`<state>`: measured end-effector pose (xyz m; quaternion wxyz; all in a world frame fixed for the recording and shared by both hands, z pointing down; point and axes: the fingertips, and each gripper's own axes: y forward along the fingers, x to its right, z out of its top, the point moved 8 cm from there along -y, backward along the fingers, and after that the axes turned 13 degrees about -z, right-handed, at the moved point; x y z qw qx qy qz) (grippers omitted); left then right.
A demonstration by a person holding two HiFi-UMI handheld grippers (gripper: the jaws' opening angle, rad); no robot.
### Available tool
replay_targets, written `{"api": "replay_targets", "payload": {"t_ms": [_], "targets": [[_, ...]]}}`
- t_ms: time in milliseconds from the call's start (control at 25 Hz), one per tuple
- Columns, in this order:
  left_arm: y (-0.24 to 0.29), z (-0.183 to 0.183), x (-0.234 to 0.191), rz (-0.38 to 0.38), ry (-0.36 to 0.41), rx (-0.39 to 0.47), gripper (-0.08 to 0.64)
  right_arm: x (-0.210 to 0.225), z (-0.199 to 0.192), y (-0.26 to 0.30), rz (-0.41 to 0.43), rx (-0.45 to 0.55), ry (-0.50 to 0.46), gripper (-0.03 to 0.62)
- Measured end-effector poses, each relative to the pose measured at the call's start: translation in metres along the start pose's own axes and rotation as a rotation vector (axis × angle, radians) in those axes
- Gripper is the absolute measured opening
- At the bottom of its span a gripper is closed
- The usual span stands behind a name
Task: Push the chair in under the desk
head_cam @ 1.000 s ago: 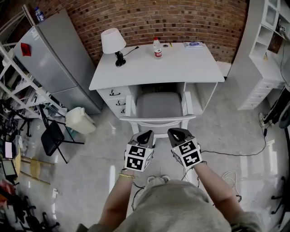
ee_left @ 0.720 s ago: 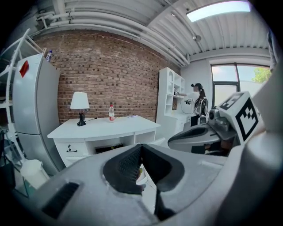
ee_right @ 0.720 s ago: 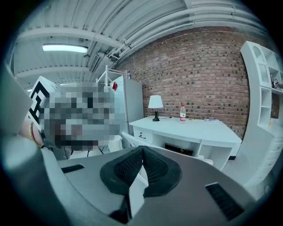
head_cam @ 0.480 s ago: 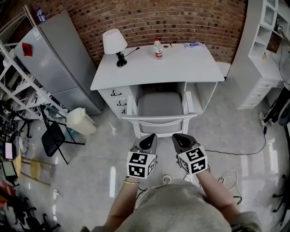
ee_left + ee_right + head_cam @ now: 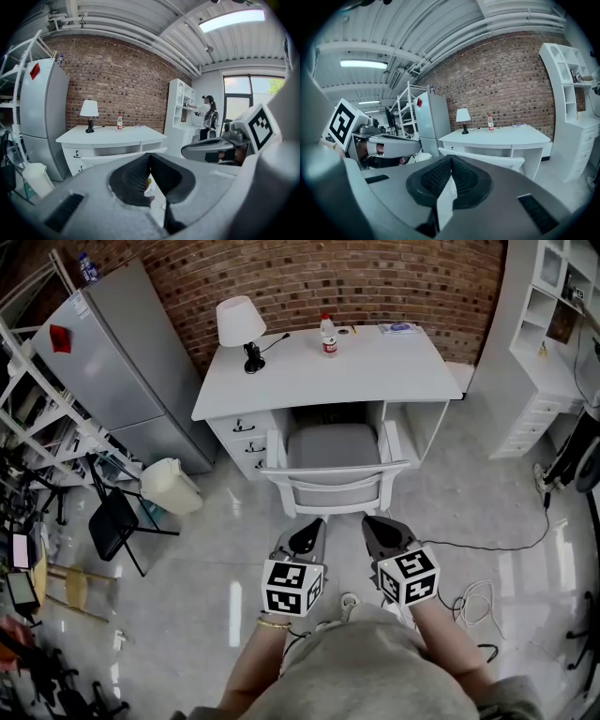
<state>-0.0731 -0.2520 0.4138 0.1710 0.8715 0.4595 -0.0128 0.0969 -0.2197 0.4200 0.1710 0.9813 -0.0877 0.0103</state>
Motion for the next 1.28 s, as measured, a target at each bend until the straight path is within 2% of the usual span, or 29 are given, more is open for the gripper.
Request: {"api": "replay_targets", "payload": {"t_ms": [680,1280], "targets": [[-0.049,-0.011,0.004,-0.009,0.009,0.001,0.009,-0.037,0.001,-0.029,-0.017,0.033,0.026,0.008],[-0.053,-0.005,-0.003,-0.016,0.005,0.023,0.009,-0.045,0.005,-0.029,-0.015,0.050,0.015,0.008]]}}
